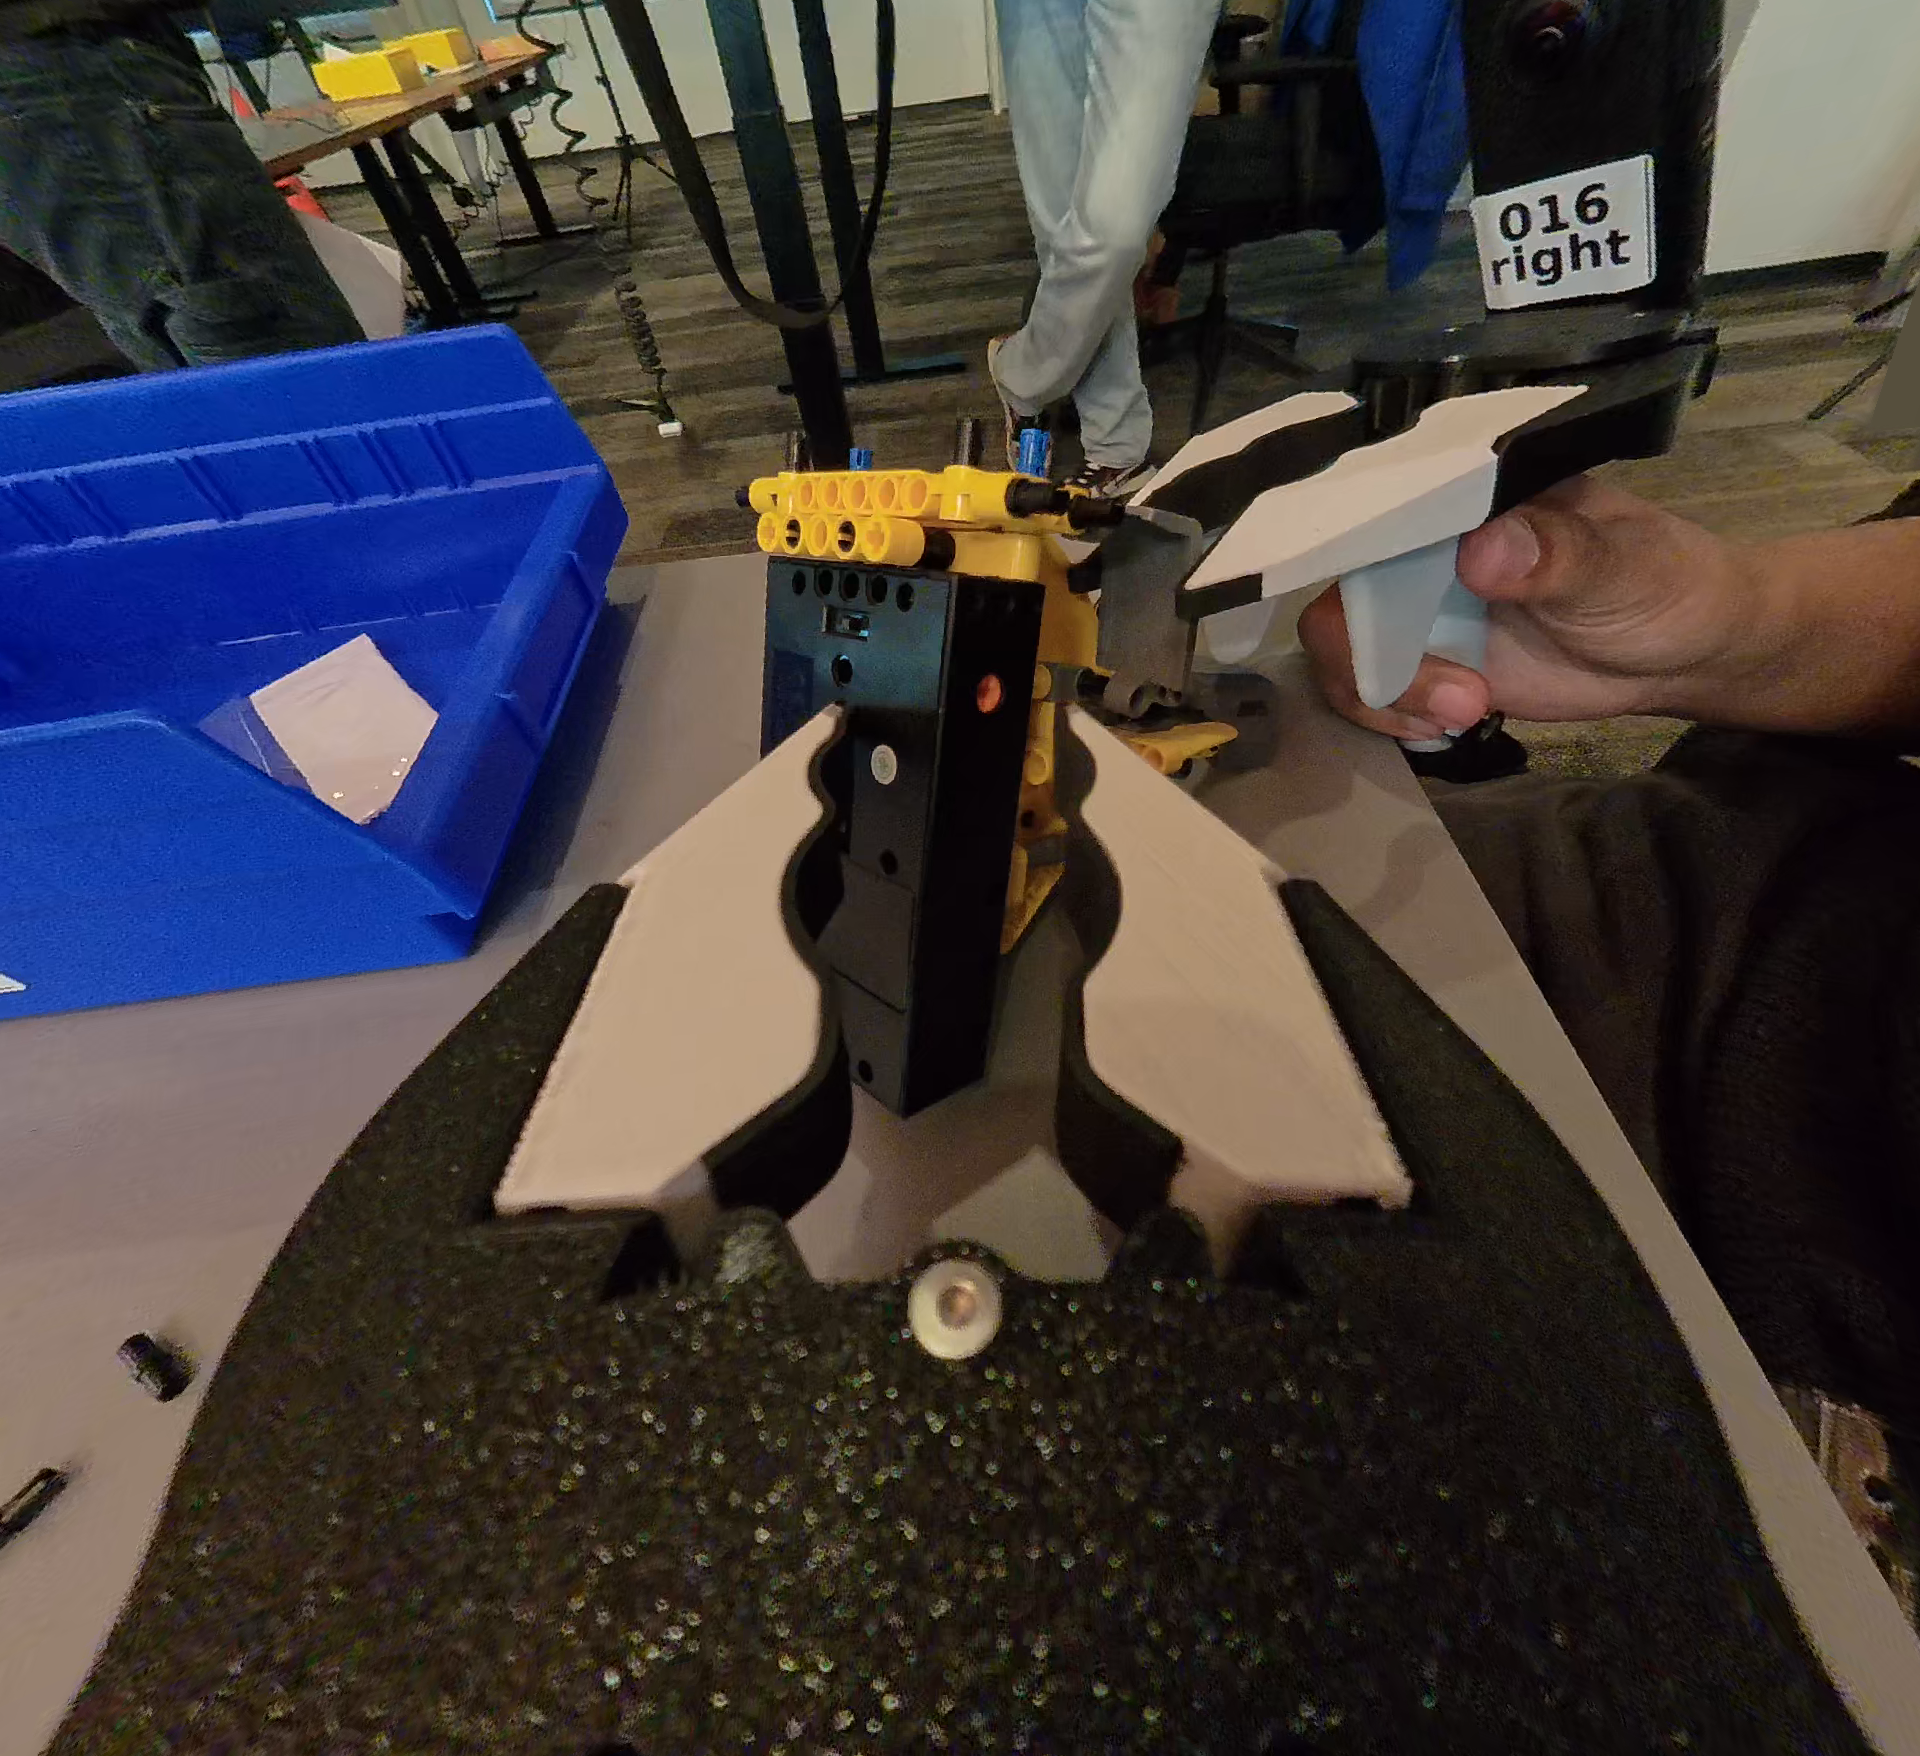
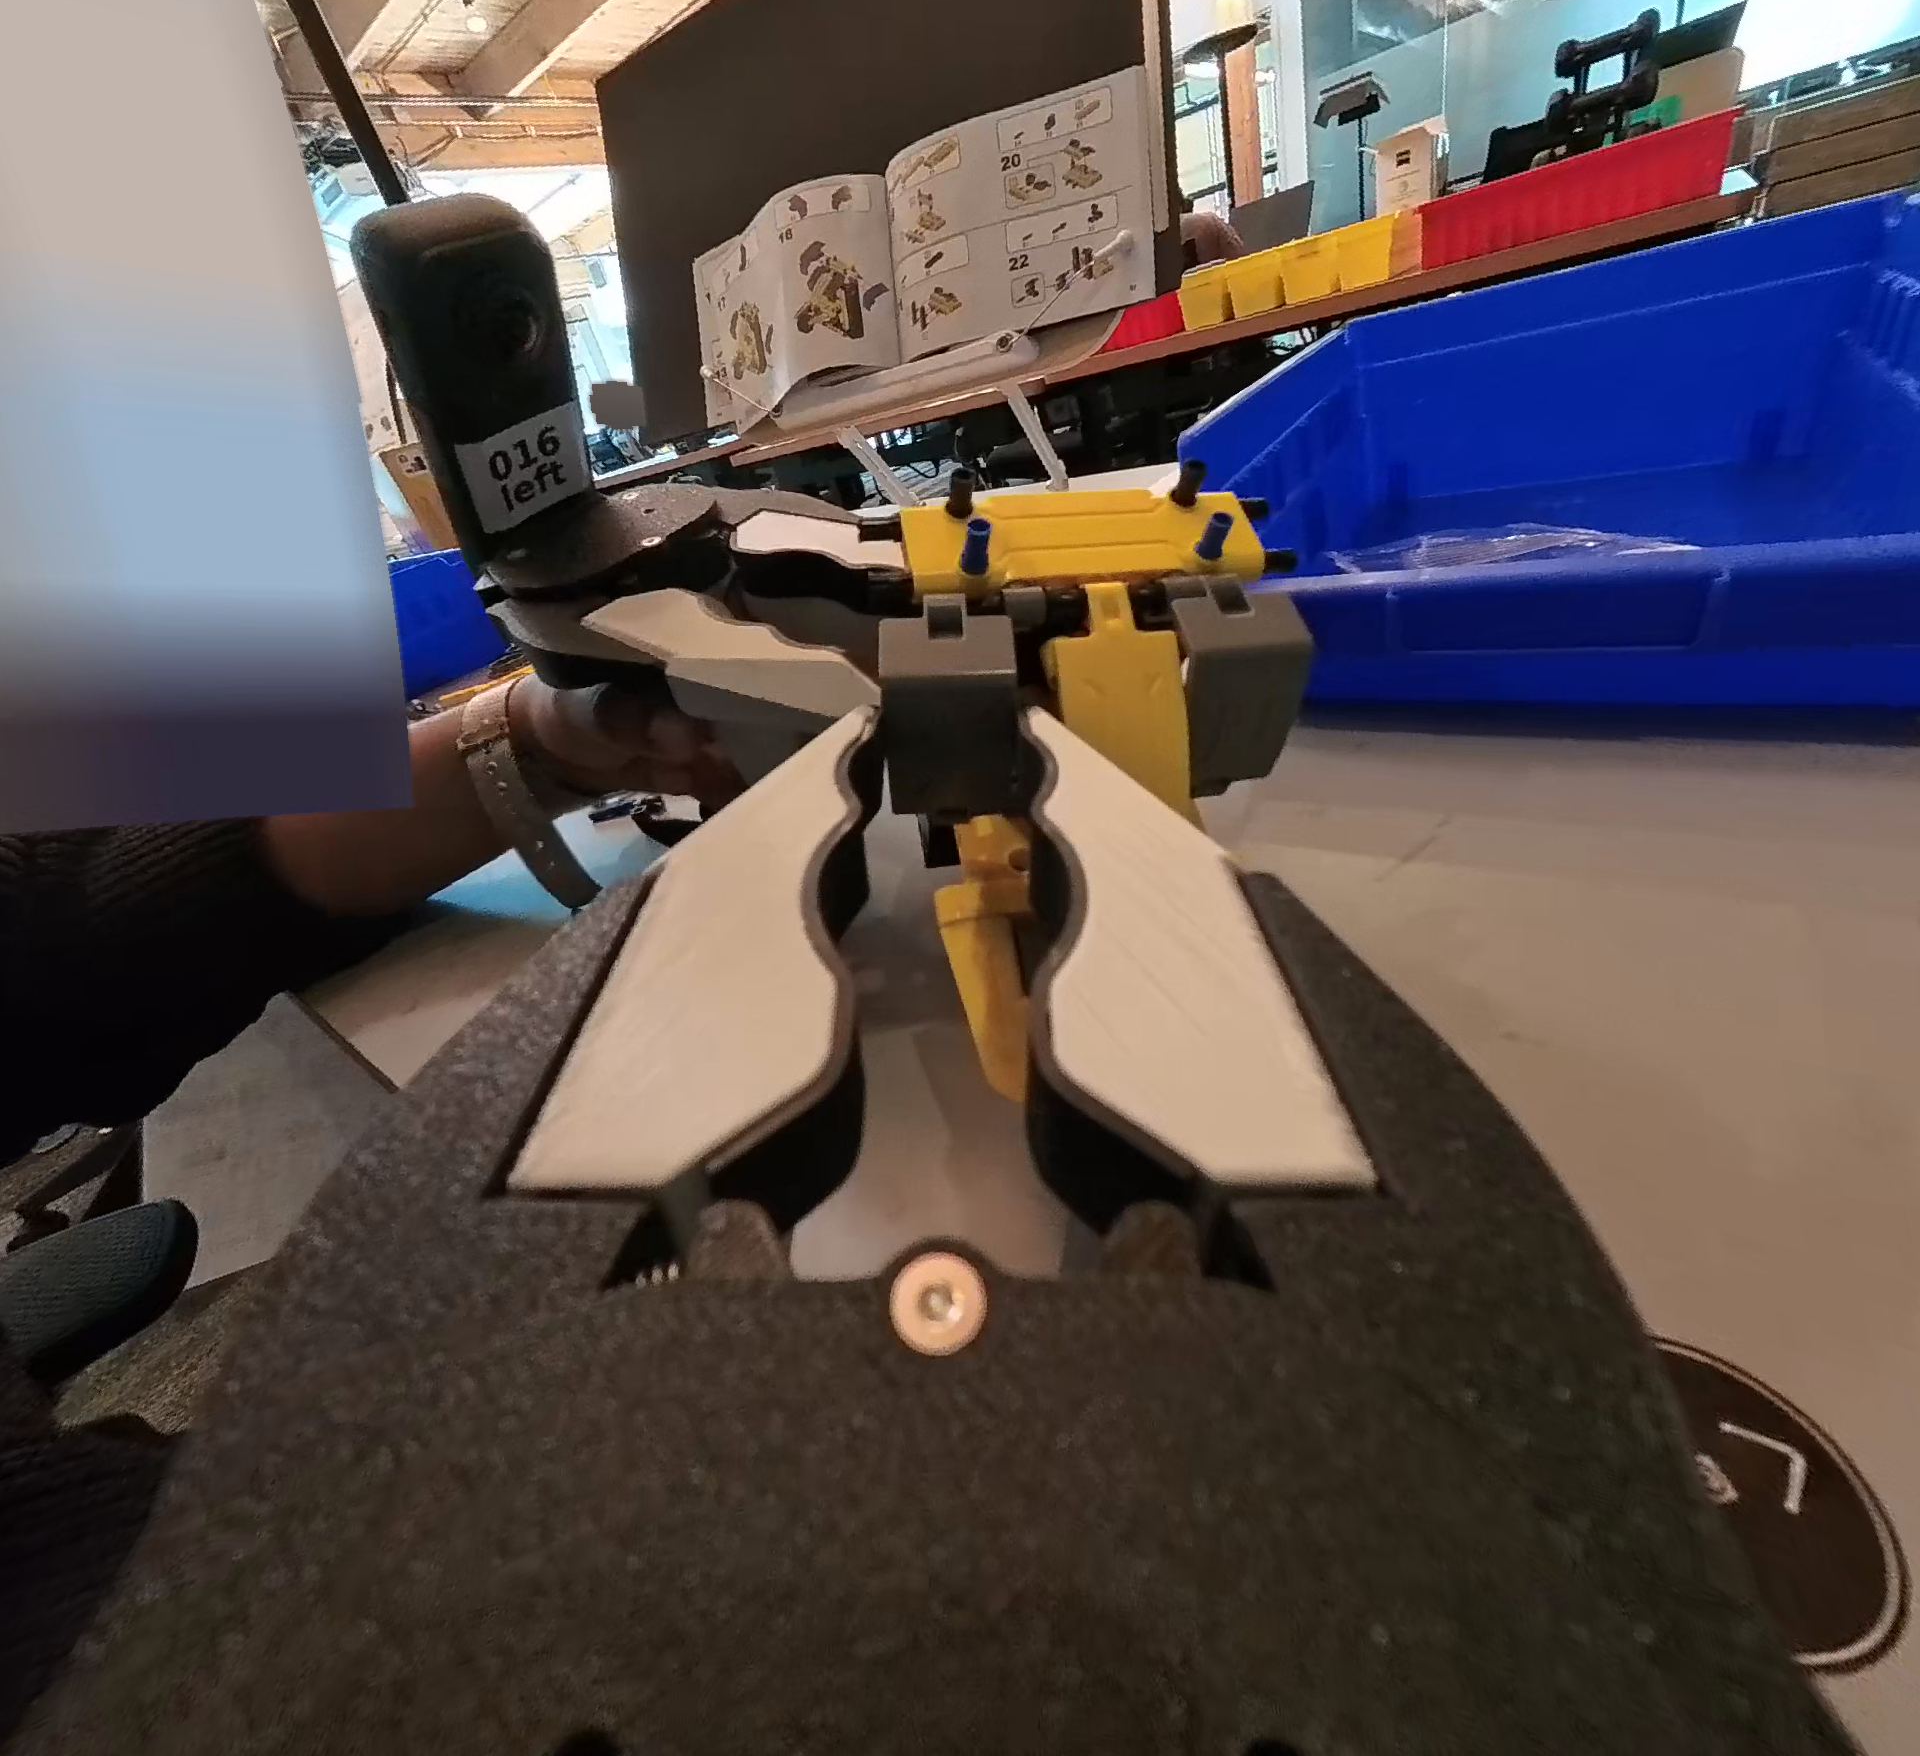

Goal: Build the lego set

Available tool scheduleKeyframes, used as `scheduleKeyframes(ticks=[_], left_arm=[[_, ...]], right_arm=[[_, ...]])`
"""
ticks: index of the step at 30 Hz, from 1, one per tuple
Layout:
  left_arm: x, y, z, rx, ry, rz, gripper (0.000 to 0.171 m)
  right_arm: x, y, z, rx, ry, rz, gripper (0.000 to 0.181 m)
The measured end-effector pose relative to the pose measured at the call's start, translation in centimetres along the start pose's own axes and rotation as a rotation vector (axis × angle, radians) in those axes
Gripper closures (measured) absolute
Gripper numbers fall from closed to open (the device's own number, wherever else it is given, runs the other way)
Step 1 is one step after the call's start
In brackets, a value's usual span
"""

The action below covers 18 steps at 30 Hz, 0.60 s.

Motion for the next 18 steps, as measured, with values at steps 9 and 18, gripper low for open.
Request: scheduleKeyframes(ticks=[9, 18], left_arm=[[-0.1, 0.5, 1.1, 0.056, -0.075, 0.058, 0.13], [-0.4, 0.7, 0.8, 0.05, -0.066, 0.114, 0.125]], right_arm=[[-0.2, 0.0, 0.1, -0.007, 0.013, 0.024, 0.157], [-0.2, 0.1, 0.5, -0.084, 0.04, 0.099, 0.157]])
Point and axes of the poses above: each gripper's, where its closed fingertips meet, z back along the fingers, y out of its top, x = y × z across the jaws, the point moved 3 cm from there along z, back along the fingers, and after that the axes turned 4 degrees about -z, right-handed, at the moved point
